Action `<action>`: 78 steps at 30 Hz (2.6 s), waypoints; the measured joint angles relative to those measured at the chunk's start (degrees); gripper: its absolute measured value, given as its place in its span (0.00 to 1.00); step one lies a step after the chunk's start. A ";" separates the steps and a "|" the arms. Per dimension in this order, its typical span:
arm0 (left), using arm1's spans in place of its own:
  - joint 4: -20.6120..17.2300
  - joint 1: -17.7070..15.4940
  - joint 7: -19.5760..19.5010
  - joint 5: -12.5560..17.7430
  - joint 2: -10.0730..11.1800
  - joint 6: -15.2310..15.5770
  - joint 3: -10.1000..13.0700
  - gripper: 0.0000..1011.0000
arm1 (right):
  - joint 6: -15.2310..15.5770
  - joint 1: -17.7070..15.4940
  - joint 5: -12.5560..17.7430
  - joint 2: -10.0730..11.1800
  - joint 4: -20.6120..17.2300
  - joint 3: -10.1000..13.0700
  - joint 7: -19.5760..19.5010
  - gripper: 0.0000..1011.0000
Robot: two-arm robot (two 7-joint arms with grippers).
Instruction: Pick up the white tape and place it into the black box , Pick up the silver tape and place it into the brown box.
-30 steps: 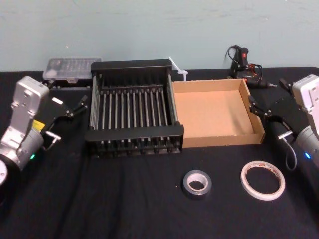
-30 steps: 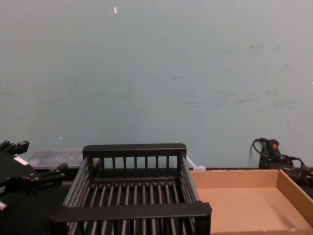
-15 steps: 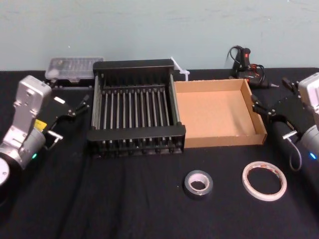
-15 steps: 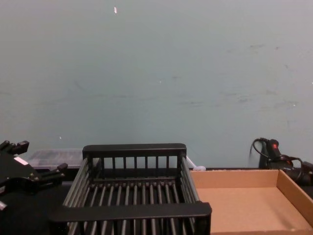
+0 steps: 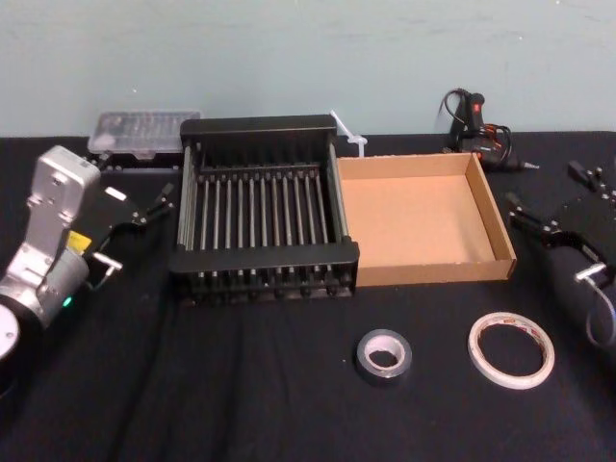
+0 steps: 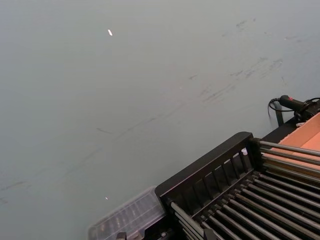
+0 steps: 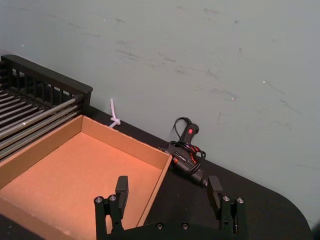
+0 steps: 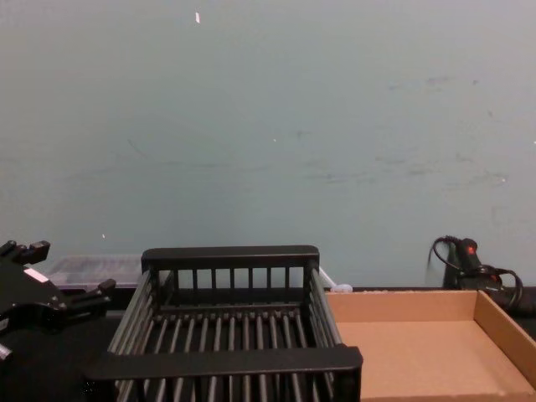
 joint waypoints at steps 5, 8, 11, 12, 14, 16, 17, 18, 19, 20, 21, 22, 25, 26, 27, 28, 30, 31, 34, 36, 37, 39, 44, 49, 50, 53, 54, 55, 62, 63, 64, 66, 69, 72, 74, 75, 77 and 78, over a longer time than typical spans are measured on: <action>0.00 0.00 0.00 0.00 0.00 0.00 -0.01 0.99 | 2.09 -3.12 1.51 1.64 -3.51 2.46 0.46 0.99; 0.00 0.00 0.00 0.00 0.00 0.00 0.00 0.99 | 3.21 -5.10 2.20 2.68 -5.64 4.06 0.83 0.99; 0.00 0.00 0.00 0.00 0.00 0.00 0.00 0.99 | 4.08 -7.05 2.85 3.65 -7.53 5.54 1.31 0.99; 0.00 0.00 0.00 0.00 0.00 0.00 0.00 0.99 | 4.26 -7.61 3.06 3.92 -8.08 6.00 1.47 0.99; 0.00 0.00 0.00 0.00 0.00 0.00 0.00 0.99 | 5.01 -9.11 3.94 4.67 -9.31 7.23 2.13 0.99; 0.00 0.00 0.00 0.00 0.00 0.00 0.00 0.99 | 5.54 -10.55 4.62 5.23 -10.38 8.42 2.69 0.99; 0.00 0.00 0.00 0.00 0.00 0.00 0.00 0.99 | 5.72 -11.00 4.87 5.38 -10.68 8.76 2.91 0.99; 0.00 0.00 0.00 0.00 0.00 0.00 0.00 0.99 | 5.87 -11.50 5.07 5.53 -10.94 9.09 3.15 0.99; 0.00 0.00 0.00 0.00 0.00 0.00 0.00 0.99 | 6.06 -11.89 5.29 5.65 -11.16 9.37 3.37 0.99; 0.00 0.00 0.00 0.00 0.00 0.00 0.00 0.99 | 6.25 -12.35 5.50 5.76 -11.39 9.66 3.60 0.99; 0.00 0.00 0.00 0.00 0.00 0.00 0.00 0.99 | 6.64 -13.09 5.90 5.93 -11.76 10.16 4.04 0.99; 0.00 0.00 0.00 0.00 0.00 0.00 0.00 0.99 | 6.81 -13.49 6.07 6.02 -11.92 10.39 4.25 0.99; 0.00 0.00 0.00 0.00 0.00 0.00 0.00 0.99 | 7.49 -15.01 6.67 6.38 -12.52 11.12 5.31 0.99; 0.00 0.00 0.00 0.00 0.00 0.00 0.00 0.99 | 7.68 -15.36 6.85 6.44 -12.64 11.27 5.60 0.99; 0.00 0.00 0.00 0.00 0.00 0.00 0.00 0.99 | 8.03 -15.98 7.17 6.53 -12.82 11.54 6.13 0.99; 0.00 0.00 0.00 0.00 0.00 0.00 0.00 0.99 | 8.21 -16.31 7.34 6.58 -12.93 11.70 6.41 0.99; 0.00 0.00 0.00 0.00 0.00 0.00 0.00 0.99 | 8.86 -17.24 7.90 6.69 -13.16 12.15 7.27 0.99; 0.00 0.00 0.00 0.00 0.00 0.00 0.00 0.99 | 9.08 -17.53 8.08 6.72 -13.21 12.28 7.56 0.99; 0.00 0.00 0.00 0.00 0.00 0.00 0.00 0.99 | 10.07 -18.41 8.73 6.71 -13.29 12.65 8.59 0.99; 0.00 0.00 0.00 0.00 0.00 0.00 0.00 0.99 | 10.80 -18.69 9.11 6.52 -13.16 12.73 9.21 0.99; 0.00 0.00 0.00 0.00 0.00 0.00 -0.01 0.99 | 11.09 -18.70 9.24 6.42 -13.03 12.73 9.47 0.99; 0.00 0.00 0.00 0.00 0.00 0.00 0.00 0.99 | 11.98 -18.60 9.46 6.12 -12.60 12.60 10.20 0.99; 0.00 0.00 0.00 0.00 0.00 0.00 0.00 0.99 | 13.55 -17.89 9.53 5.35 -11.56 11.86 11.36 0.99; 0.00 0.00 0.00 0.00 0.00 0.00 0.00 0.99 | 15.59 -16.83 10.00 4.36 -10.12 11.21 12.96 0.99; 0.00 0.00 0.00 0.00 0.00 0.00 -0.01 0.99 | 15.88 -16.65 10.08 4.18 -9.87 11.11 13.13 0.99; 0.00 0.00 0.00 0.00 0.00 0.00 0.00 0.99 | 16.77 -15.99 10.14 3.49 -8.99 10.70 13.86 0.99; 0.00 0.00 0.00 0.00 0.00 0.00 0.00 0.99 | 16.97 -15.87 10.14 3.37 -8.82 10.59 13.99 0.99; 0.00 0.00 0.00 0.00 0.00 0.00 0.00 0.99 | 17.16 -15.71 10.14 3.23 -8.64 10.47 14.12 0.99; 0.00 0.00 0.00 0.00 0.00 0.00 0.00 0.99 | 18.10 -14.80 9.40 2.49 -7.22 9.68 14.89 0.99; 0.00 0.00 0.00 0.00 0.00 0.00 0.00 0.99 | 18.14 -14.73 9.28 2.44 -7.11 9.63 14.94 0.99; 0.00 0.00 0.00 0.00 0.00 0.00 0.00 0.99 | 18.17 -14.65 9.15 2.40 -6.99 9.58 15.00 0.99; 0.00 0.00 0.00 0.00 0.00 0.00 0.00 0.99 | 18.28 -14.44 8.74 2.25 -6.68 9.42 15.14 0.99; 0.00 0.00 0.00 0.00 0.00 0.00 0.00 0.99 | 18.35 -14.27 8.28 2.07 -6.33 9.26 15.25 0.99; 0.00 0.00 0.00 0.00 0.00 0.00 0.00 0.99 | 18.44 -14.11 7.88 1.85 -6.02 9.16 15.33 0.99; 0.00 0.00 0.00 0.00 0.00 0.00 0.00 0.99 | 18.48 -13.97 7.67 1.71 -5.83 9.05 15.35 0.99; 0.00 0.00 0.00 0.00 0.00 0.00 0.00 0.99 | 18.51 -13.85 7.42 1.59 -5.60 8.95 15.42 0.99; 0.00 0.00 0.00 0.00 0.00 0.00 0.00 0.99 | 18.52 -13.73 7.15 1.47 -5.40 8.83 15.52 0.99; 0.00 0.00 0.00 0.00 0.00 0.00 0.00 0.99 | 18.53 -13.57 6.89 1.35 -5.16 8.71 15.60 0.99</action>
